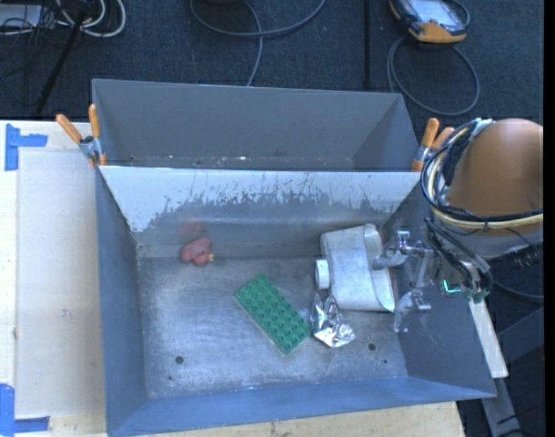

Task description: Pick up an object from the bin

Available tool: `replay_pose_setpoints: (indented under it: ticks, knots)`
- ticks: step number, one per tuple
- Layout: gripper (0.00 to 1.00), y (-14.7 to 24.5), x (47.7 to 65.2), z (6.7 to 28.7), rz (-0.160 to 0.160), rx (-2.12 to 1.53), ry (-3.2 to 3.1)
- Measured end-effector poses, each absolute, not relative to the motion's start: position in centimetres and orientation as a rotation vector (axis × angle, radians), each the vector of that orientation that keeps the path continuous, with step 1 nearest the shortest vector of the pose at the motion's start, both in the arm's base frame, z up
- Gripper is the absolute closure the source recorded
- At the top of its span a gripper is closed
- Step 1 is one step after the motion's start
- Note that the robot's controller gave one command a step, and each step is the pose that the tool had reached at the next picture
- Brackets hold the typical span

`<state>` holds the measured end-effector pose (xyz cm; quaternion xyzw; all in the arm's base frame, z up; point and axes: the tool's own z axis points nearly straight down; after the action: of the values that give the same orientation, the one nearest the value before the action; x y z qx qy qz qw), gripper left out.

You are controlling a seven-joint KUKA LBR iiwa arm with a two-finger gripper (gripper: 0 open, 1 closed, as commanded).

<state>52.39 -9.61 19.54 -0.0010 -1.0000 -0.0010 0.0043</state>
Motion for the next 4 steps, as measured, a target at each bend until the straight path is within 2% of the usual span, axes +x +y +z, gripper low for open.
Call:
replay_pose_setpoints:
  ticks: [1, 2, 3, 4]
  knots:
    - [0.00, -6.7, 48.3, 8.2, 0.002, 0.194, -3.139]
    - [0.00, -2.9, 51.0, 7.4, 0.008, 0.668, -3.076]
    - [0.00, -4.4, 55.8, 10.0, 0.000, 1.261, -2.879]
    - [0.00, -2.8, 53.6, 7.4, 0.010, 1.705, -2.650]
